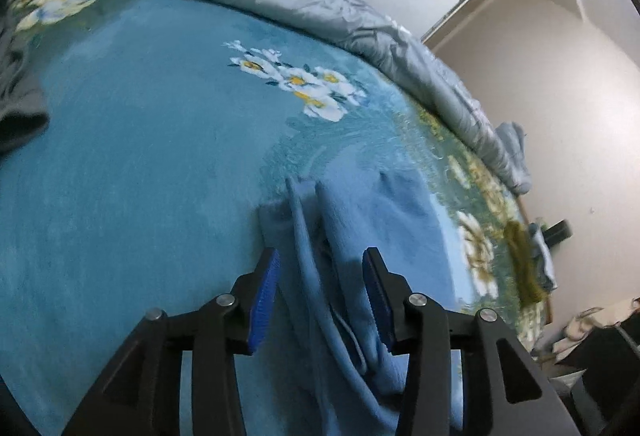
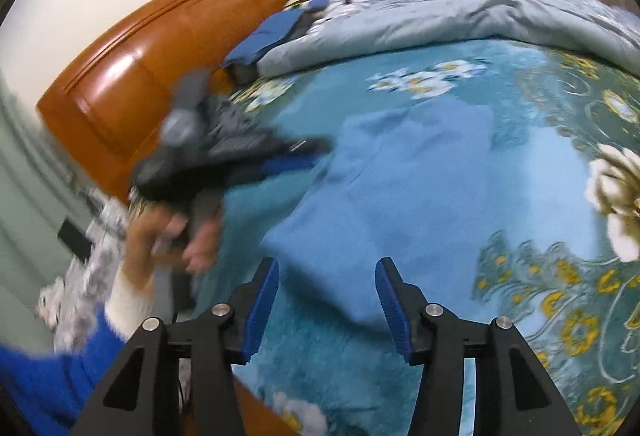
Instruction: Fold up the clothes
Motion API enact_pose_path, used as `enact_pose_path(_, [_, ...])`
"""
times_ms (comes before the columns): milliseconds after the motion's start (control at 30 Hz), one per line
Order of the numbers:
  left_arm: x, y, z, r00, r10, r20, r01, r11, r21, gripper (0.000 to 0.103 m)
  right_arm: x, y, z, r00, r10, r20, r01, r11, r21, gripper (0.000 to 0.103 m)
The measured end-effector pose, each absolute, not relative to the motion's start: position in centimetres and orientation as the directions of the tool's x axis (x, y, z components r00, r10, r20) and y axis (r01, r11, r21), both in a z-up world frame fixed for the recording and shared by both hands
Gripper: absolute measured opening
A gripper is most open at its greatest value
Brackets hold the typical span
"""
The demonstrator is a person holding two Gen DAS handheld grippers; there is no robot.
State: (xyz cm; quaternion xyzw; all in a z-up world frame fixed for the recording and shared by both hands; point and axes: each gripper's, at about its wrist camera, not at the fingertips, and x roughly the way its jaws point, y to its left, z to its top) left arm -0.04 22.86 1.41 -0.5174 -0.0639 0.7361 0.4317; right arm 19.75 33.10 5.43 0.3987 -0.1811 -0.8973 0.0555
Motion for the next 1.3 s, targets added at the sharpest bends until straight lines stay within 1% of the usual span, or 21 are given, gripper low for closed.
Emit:
enact_pose_path(133, [-0.9, 24.6, 1.4, -0.053, 0.689, -0.723, -0.609, -0.596, -0.524, 0.045, 18.4, 31.5, 4.5, -0.655, -0.195, -0.73, -0.03, -0.959, 0.283, 0.056])
enact_pose_path(233, [-1.1, 25.4, 1.3, -0.037, 0.681, -0.732, -0.627, -0.586, -0.513, 0.044, 17.8, 31.3, 4.2, -0.661, -0.175, -0.73, -0.034, -0.965, 0.262, 0.056])
enact_pose_path(300, [-1.3, 25.7, 1.3, -0.037, 0.68, -0.733, -0.633, -0.583, -0.509, 0.032, 17.7, 31.5, 4.0, -0.662, -0.179, -0.728, -0.045, -0.96, 0.277, 0.056])
enact_pose_path(333, [-1.3, 25.9, 1.4, -0.028, 0.687, -0.726, -0.634, -0.574, -0.518, 0.018, 17.6, 31.6, 4.0, -0.662, -0.184, -0.726, -0.05, -0.956, 0.288, 0.055])
enact_pose_path(367, [-1.4, 26.0, 1.4, -0.019, 0.694, -0.72, -0.636, -0.564, -0.527, 0.011, 17.5, 31.7, 4.0, -0.663, -0.19, -0.724, -0.053, -0.953, 0.299, 0.051])
enact_pose_path(400, [-1.5, 26.1, 1.4, -0.009, 0.702, -0.712, -0.635, -0.555, -0.538, 0.009, 17.5, 31.8, 4.1, -0.666, -0.196, -0.72, -0.053, -0.95, 0.308, 0.046])
enact_pose_path(467, [-1.9, 26.6, 1.7, 0.009, 0.72, -0.694, -0.635, -0.532, -0.56, 0.008, 17.4, 32.0, 4.2, -0.668, -0.203, -0.715, -0.052, -0.947, 0.318, 0.016])
enact_pose_path(533, [-2.3, 27.1, 2.2, 0.03, 0.741, -0.671, -0.634, -0.505, -0.586, 0.008, 17.2, 32.2, 4.6, -0.668, -0.198, -0.718, -0.056, -0.948, 0.313, 0.007])
enact_pose_path(600, [-2.7, 27.2, 3.6, 0.037, 0.779, -0.625, -0.646, -0.459, -0.61, 0.008, 17.7, 32.5, 6.0, -0.698, -0.187, -0.691, -0.042, -0.953, 0.3, 0.006])
enact_pose_path(667, [-3.0, 27.2, 3.6, 0.037, 0.781, -0.623, -0.658, -0.451, -0.604, 0.008, 18.3, 32.7, 7.6, -0.733, -0.178, -0.657, -0.024, -0.958, 0.287, 0.007])
enact_pose_path(733, [-3.4, 27.1, 3.2, 0.04, 0.776, -0.629, -0.668, -0.448, -0.594, 0.008, 18.7, 32.3, 8.3, -0.744, -0.167, -0.647, -0.004, -0.967, 0.253, 0.007])
enact_pose_path(800, [-3.6, 27.0, 2.5, 0.042, 0.763, -0.645, -0.677, -0.453, -0.58, 0.008, 18.6, 31.7, 7.3, -0.722, -0.182, -0.668, 0.008, -0.967, 0.254, 0.007])
enact_pose_path(900, [-3.8, 26.3, -0.1, 0.037, 0.709, -0.704, -0.681, -0.498, -0.537, 0.008, 18.1, 30.6, 4.3, -0.663, -0.216, -0.716, 0.018, -0.962, 0.273, 0.007])
enact_pose_path(1033, [-4.4, 25.1, -1.9, 0.052, 0.711, -0.702, -0.644, -0.513, -0.568, 0.011, 17.4, 30.0, 1.3, -0.619, -0.234, -0.75, 0.009, -0.957, 0.291, 0.007])
enact_pose_path(1100, [-4.6, 24.9, -2.3, 0.064, 0.72, -0.691, -0.63, -0.508, -0.587, 0.012, 17.4, 30.0, 0.8, -0.615, -0.232, -0.754, 0.003, -0.957, 0.292, 0.008])
enact_pose_path(1133, [-4.7, 24.9, -2.3, 0.069, 0.723, -0.688, -0.625, -0.506, -0.594, 0.012, 17.4, 30.0, 0.6, -0.613, -0.231, -0.756, 0.001, -0.956, 0.292, 0.01])
enact_pose_path(1200, [-4.6, 24.7, -2.1, 0.069, 0.727, -0.683, -0.617, -0.507, -0.602, 0.013, 17.5, 29.9, 0.6, -0.616, -0.22, -0.756, -0.003, -0.959, 0.282, 0.01])
enact_pose_path(1267, [-4.4, 24.2, -1.6, 0.051, 0.729, -0.683, -0.61, -0.519, -0.599, 0.023, 17.6, 29.7, 0.9, -0.619, -0.217, -0.755, 0.001, -0.961, 0.276, 0.011])
enact_pose_path(1300, [-4.2, 23.9, -1.3, 0.04, 0.73, -0.682, -0.607, -0.524, -0.597, 0.026, 17.8, 29.8, 1.1, -0.622, -0.224, -0.75, 0.003, -0.959, 0.284, 0.012])
